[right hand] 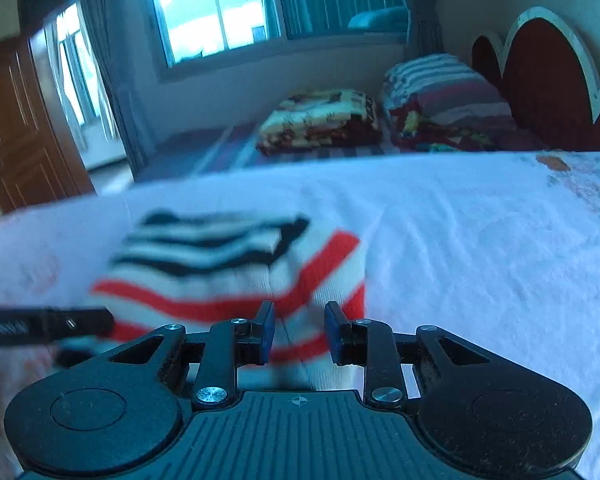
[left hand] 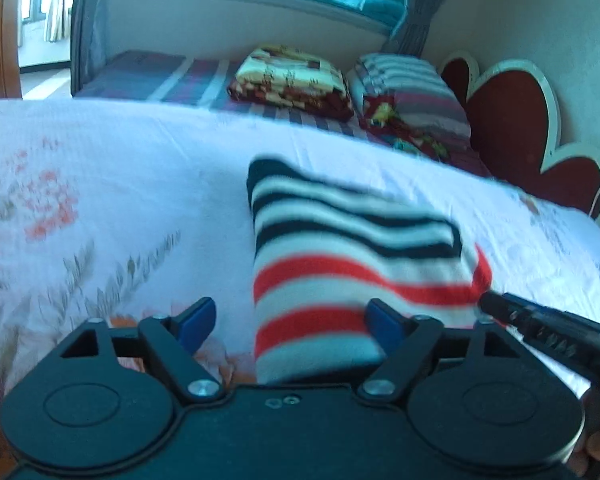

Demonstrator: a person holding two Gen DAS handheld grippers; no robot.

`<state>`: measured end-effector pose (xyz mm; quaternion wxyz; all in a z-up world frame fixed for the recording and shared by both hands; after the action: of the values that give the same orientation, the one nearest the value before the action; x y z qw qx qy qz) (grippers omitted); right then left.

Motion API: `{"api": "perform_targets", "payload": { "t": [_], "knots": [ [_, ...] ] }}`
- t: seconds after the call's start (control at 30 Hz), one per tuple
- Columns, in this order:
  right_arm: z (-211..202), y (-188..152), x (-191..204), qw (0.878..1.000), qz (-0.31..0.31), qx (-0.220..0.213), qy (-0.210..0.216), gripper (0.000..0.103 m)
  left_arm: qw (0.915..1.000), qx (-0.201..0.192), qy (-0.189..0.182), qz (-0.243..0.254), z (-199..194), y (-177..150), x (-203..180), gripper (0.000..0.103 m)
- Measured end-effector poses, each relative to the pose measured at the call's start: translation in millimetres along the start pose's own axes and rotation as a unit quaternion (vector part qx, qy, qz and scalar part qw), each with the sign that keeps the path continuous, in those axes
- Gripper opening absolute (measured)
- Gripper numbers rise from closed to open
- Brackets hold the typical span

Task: Fold small clothes
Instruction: 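Release the rolled sweater and press it flat with both grippers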

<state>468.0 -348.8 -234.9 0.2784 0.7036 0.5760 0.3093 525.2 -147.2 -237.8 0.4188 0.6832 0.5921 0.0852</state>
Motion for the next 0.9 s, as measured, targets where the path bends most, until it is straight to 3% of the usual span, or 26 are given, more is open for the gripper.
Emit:
{"api": "perform_targets", "payload": {
  "t": [0.2,0.33,0.47,0.6,0.77,0.9],
  "knots": [
    [39,41,24,1.0,-0.025,-0.007,-0.016,0.028,0.9997,0.005,0.022,-0.012,37,28,8,0.077],
    [87,26,11,0.997,-0.034,0.038,-0.057,0.028,0.9985,0.018,0.033,-0.04,55,23,26,0.082],
    [102,21,-10,0.996,-0.013,0.043,-0.073,0.027,0.9982,0.017,0.029,-0.049,61,18,31,0.086],
    [95,25,-7,0.996,-0.03,0.036,-0.074,0.028,0.9987,0.014,0.041,-0.026,53,21,23,0.084],
    [37,29,0,0.999,-0.015,-0.005,-0.03,0.028,0.9993,0.009,0.023,-0.027,25,15,13,0.081],
    [9,10,3,1.0,-0.02,-0.003,-0.018,0.028,0.9995,0.011,0.015,-0.025,10,1,2,0.081]
  ]
}}
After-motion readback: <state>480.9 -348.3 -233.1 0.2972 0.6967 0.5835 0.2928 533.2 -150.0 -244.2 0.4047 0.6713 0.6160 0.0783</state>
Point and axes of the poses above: each gripper's, at about its wrist camera, not at the fingertips, and z roughly the way its jaws point, x to its left, y to its top, the point moved 7 cm from there along z, roughly the way its jaws point, and after that the axes turned 12 degrees about -y, right-handed, at the moved point
